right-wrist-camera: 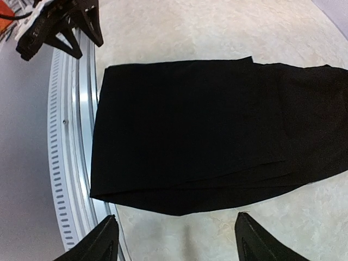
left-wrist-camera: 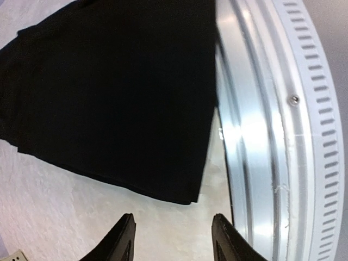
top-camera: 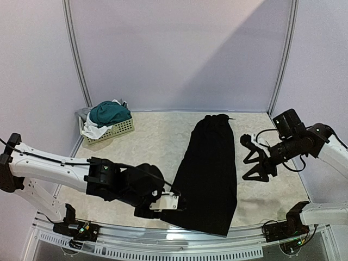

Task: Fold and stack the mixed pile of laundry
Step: Rotate the 2/3-rectangle-folded trousers, then pick up the 2/3-rectangle-folded trousers from the center of the board.

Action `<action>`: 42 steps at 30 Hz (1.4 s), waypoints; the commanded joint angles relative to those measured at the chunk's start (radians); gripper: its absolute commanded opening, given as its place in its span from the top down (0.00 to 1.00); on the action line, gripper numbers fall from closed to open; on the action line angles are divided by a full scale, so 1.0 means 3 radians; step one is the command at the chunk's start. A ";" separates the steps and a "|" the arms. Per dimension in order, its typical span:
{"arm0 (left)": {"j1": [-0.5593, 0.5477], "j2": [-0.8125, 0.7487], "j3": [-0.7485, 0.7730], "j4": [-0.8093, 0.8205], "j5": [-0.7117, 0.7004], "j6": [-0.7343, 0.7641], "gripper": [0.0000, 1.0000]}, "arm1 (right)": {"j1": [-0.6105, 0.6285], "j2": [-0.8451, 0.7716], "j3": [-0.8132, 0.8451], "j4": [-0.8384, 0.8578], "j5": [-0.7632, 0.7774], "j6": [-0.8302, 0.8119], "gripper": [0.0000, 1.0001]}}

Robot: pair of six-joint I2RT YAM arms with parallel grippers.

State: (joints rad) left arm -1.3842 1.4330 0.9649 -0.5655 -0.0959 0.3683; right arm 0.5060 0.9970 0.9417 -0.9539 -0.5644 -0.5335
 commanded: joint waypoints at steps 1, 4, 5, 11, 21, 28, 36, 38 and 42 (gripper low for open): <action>-0.0239 0.0041 -0.0107 0.0093 -0.0193 0.0293 0.52 | 0.0438 -0.0077 -0.0261 -0.0012 0.0297 -0.0393 0.29; -0.0307 0.0192 -0.0155 0.0104 -0.0257 0.0369 0.51 | 0.0699 -0.0054 -0.0346 0.0043 0.0432 -0.0442 0.30; -0.0316 0.0228 -0.0181 0.0141 -0.0258 0.0370 0.51 | 0.0774 -0.0035 -0.0358 0.0066 0.0469 -0.0460 0.30; -0.0336 0.0578 -0.0232 0.0414 -0.0683 0.0338 0.53 | 0.1133 0.0082 -0.0439 0.0326 0.0643 -0.0508 0.35; -0.0343 0.1032 -0.0236 0.0717 -0.0774 0.0393 0.59 | 0.2050 0.0387 -0.0521 0.0505 0.0954 -0.0634 0.44; -0.0341 0.1082 -0.0264 0.0792 -0.0774 0.0380 0.82 | 0.2791 0.0626 -0.0696 0.0909 0.1513 -0.0815 0.41; -0.0334 0.1008 -0.0274 0.0746 -0.0483 0.0179 1.00 | 0.3258 0.1089 -0.0775 0.1330 0.1915 -0.0793 0.35; -0.0327 0.0989 -0.0294 0.0780 -0.0482 0.0138 1.00 | 0.3267 0.1179 -0.0755 0.1315 0.2033 -0.0744 0.34; -0.0314 0.0962 -0.0313 0.0834 -0.0504 0.0112 1.00 | 0.3319 0.1233 -0.0754 0.1213 0.1999 -0.0662 0.34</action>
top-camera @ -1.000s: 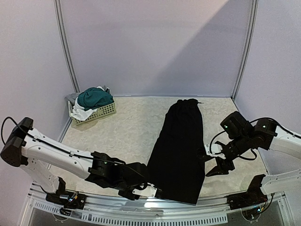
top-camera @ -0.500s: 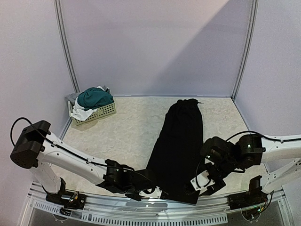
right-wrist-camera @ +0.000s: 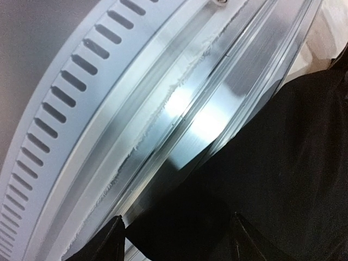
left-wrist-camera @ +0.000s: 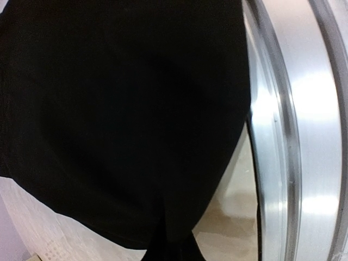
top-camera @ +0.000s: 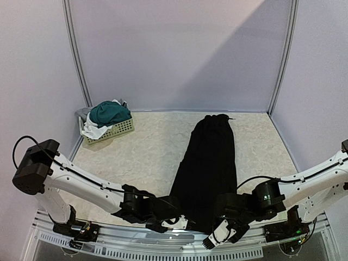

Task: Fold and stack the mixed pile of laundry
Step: Pick up the 2/3-rectangle-folded trousers from the center of the board.

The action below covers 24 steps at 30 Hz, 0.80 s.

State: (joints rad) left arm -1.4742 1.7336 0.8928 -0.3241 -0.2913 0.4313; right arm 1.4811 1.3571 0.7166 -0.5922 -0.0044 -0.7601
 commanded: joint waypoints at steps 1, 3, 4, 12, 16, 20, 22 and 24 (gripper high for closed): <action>-0.0011 -0.0041 -0.0064 0.0032 0.0142 -0.0089 1.00 | 0.0084 0.0034 -0.0025 0.0006 0.0169 0.0090 0.34; -0.0009 -0.0029 -0.0038 0.0025 0.0137 -0.0075 1.00 | 0.0096 0.0058 -0.0041 -0.0011 0.0220 0.0080 0.35; -0.0003 -0.0030 -0.0028 0.0019 0.0137 -0.0066 1.00 | 0.0105 0.0093 -0.0038 -0.0027 0.0235 0.0087 0.35; 0.0072 -0.0021 0.0013 -0.0011 0.0157 -0.0080 1.00 | 0.0198 0.0167 -0.0041 -0.0120 0.0280 0.0117 0.38; 0.0090 -0.0028 0.0015 -0.0018 0.0161 -0.0082 1.00 | 0.0212 0.0288 -0.0033 -0.0073 0.0475 0.0154 0.46; 0.0097 -0.0030 0.0025 -0.0036 0.0162 -0.0087 1.00 | 0.0220 0.0373 -0.0042 -0.0017 0.0685 0.0203 0.59; 0.0097 -0.0027 0.0034 -0.0055 0.0168 -0.0080 1.00 | 0.0218 0.0375 -0.0068 0.0024 0.0822 0.0216 0.66; 0.0097 -0.0030 0.0052 -0.0084 0.0168 -0.0066 1.00 | 0.0218 0.0362 -0.0088 0.0006 0.0910 0.0230 0.77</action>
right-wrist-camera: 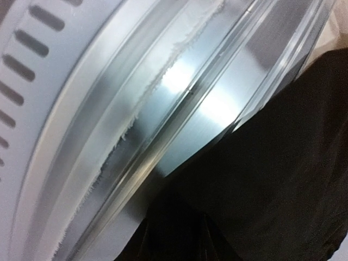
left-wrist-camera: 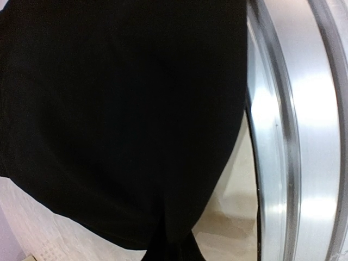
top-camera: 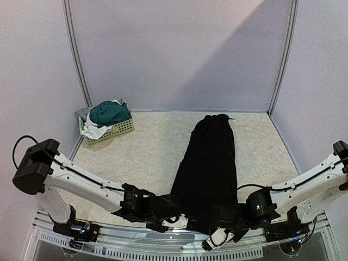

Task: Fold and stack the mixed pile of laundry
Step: Pick up the 2/3-rectangle-folded trousers from the center of the board, then fold the 2/3-rectangle-folded trousers at the center of the board.

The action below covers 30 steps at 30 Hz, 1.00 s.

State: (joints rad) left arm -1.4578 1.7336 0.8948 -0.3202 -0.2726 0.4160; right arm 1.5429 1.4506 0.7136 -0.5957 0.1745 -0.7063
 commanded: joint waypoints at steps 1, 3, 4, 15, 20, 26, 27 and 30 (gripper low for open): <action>0.0047 -0.0030 0.0060 -0.0116 0.0101 -0.0008 1.00 | 0.0011 0.0003 -0.0088 -0.0004 0.0327 0.0064 0.84; 0.0048 -0.0036 0.0101 -0.0155 0.0079 0.0020 1.00 | 0.0009 -0.0125 -0.0130 -0.0050 0.0343 0.0078 0.97; 0.0051 -0.0042 0.0127 -0.0171 0.0066 0.0035 1.00 | 0.0004 -0.0259 -0.0153 -0.0066 0.0355 0.0071 0.99; 0.0247 -0.0126 0.0602 -0.0345 -0.0363 0.0130 1.00 | -0.0650 -0.1118 -0.0109 -0.0358 0.0329 -0.0146 1.00; 0.0392 -0.0081 0.0861 -0.0357 -0.0529 0.0190 1.00 | -0.1085 -0.1409 0.0092 -0.0461 0.0290 -0.0286 1.00; 0.0530 -0.0092 0.1173 -0.0353 -0.0727 0.0330 1.00 | -0.1446 -0.1552 0.0460 -0.0624 0.0241 -0.0386 1.00; 0.0561 -0.0095 0.1236 -0.0359 -0.0763 0.0357 1.00 | -0.1479 -0.1557 0.0499 -0.0622 0.0248 -0.0395 1.00; 0.0673 -0.0104 0.1424 -0.0412 -0.0789 0.0439 1.00 | -0.1601 -0.1568 0.0573 -0.0573 0.0267 -0.0450 1.00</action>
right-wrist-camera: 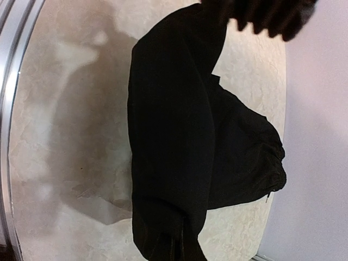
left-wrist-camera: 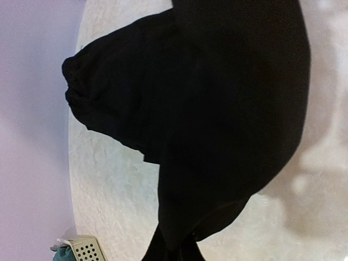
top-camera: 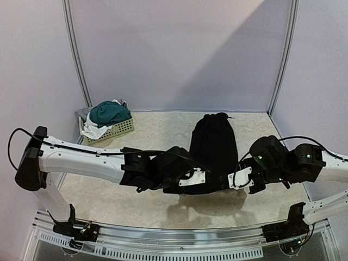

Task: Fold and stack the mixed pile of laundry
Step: Fold the 2/3-rectangle-folded trousers at the center of the board.

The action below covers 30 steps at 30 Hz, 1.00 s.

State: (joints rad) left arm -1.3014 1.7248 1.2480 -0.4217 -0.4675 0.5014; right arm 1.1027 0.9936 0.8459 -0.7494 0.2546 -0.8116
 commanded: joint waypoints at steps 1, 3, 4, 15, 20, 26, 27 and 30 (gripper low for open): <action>0.0189 -0.0067 0.0305 -0.0106 -0.0146 0.0189 1.00 | -0.0183 -0.0048 0.0157 -0.0040 -0.0006 -0.0122 1.00; 0.0262 -0.0028 0.0447 -0.0193 -0.0196 0.0269 1.00 | -0.0315 -0.0047 0.0232 -0.0005 -0.0010 -0.0178 1.00; 0.0291 -0.0009 0.0506 -0.0227 -0.0228 0.0308 1.00 | -0.0368 -0.0045 0.0270 0.0014 -0.0010 -0.0207 1.00; 0.0607 0.0381 0.1170 -0.0163 -0.0156 0.0532 1.00 | -0.0838 0.0228 0.0751 0.0437 0.0021 -0.0496 1.00; 0.0807 0.0659 0.1614 -0.0125 -0.0098 0.0500 1.00 | -0.1200 0.0515 0.0971 0.0576 -0.0136 -0.0601 1.00; 0.1001 0.0957 0.2034 -0.0004 0.0100 0.0492 1.00 | -0.2011 0.0992 0.1249 0.0729 -0.0736 -0.0501 1.00; 0.1029 0.1029 0.2107 -0.0018 0.0128 0.0488 1.00 | -0.2093 0.1103 0.1310 0.0742 -0.0790 -0.0480 1.00; 0.1136 0.1284 0.2349 -0.0058 0.0214 0.0430 1.00 | -0.2262 0.1400 0.1435 0.0824 -0.0973 -0.0414 1.00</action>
State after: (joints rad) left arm -1.0019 2.0243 1.8759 -0.4438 -0.4545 0.6464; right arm 0.4782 1.3281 1.2259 -0.5529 0.0738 -0.9680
